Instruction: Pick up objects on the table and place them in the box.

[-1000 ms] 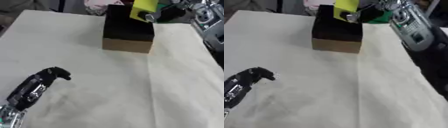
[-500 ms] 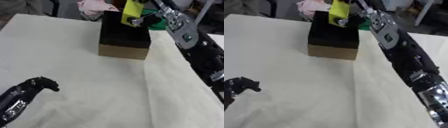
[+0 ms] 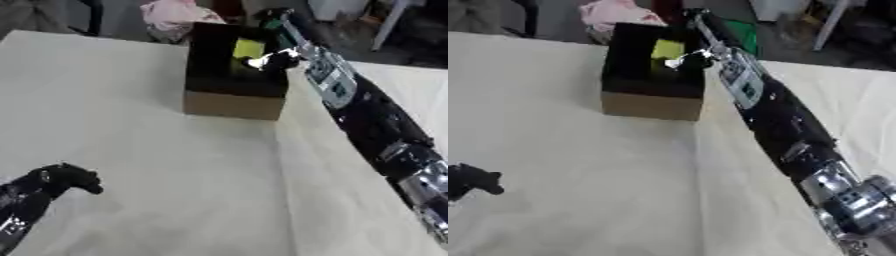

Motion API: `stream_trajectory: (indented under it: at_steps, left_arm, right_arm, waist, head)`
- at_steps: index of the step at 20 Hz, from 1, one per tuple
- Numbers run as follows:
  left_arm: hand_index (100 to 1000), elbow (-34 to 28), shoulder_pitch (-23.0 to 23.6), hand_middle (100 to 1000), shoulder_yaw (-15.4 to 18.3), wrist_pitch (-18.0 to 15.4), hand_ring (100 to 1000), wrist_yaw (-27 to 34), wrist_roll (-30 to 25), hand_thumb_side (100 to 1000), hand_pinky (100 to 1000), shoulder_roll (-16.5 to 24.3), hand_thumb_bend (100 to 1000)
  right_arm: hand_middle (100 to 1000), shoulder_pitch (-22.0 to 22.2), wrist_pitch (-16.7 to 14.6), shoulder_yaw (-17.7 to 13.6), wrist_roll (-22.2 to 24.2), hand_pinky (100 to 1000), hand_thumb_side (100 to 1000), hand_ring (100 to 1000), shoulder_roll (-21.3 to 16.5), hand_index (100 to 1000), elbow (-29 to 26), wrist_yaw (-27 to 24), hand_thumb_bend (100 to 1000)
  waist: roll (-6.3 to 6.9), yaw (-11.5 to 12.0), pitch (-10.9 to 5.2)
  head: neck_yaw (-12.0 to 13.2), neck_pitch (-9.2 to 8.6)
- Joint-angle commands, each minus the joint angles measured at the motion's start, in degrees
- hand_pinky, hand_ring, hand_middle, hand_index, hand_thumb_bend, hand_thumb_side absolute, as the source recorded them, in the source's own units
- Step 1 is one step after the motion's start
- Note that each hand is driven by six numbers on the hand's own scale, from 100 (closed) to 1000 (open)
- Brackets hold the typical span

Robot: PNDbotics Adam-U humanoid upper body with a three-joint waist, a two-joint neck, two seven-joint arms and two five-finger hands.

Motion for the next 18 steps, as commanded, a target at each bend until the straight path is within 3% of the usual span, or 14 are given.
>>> stream_trajectory:
  at_steps: [1,7,18]
  left_arm:
    - [790,-1.3,-0.7,703,0.0,0.0,722,0.2,0.0,801,946,0.2,137]
    - [789,-1.2,-0.2,701,0.5,0.0,720,0.2,0.5,800,944,0.2,138]
    - [787,-0.2,2.9,699,2.3,0.0,721,-1.2,2.7,813,947,-0.1,145]
  right_arm:
    - [880,-1.0,-1.1,-1.0,0.4,778,284,1000,-0.9,946,0.8,0.9,663]
    - [843,-0.1,-1.2,-1.0,-0.6,757,241,996,-1.5,931,-2.4,-2.4,585]
    - [742,4.7,2.4,0.5,0.6,700,237,966,-3.9,905,-19.5,-13.1,367]
  waist:
    - [0.5,-0.2,-1.0]
    - [1.1,-1.5,-1.57]
    - [3.29,-8.3,-3.21]
  head:
    - [-0.1,-0.53]
    - [0.4,0.32]
    - [2.6,4.52]
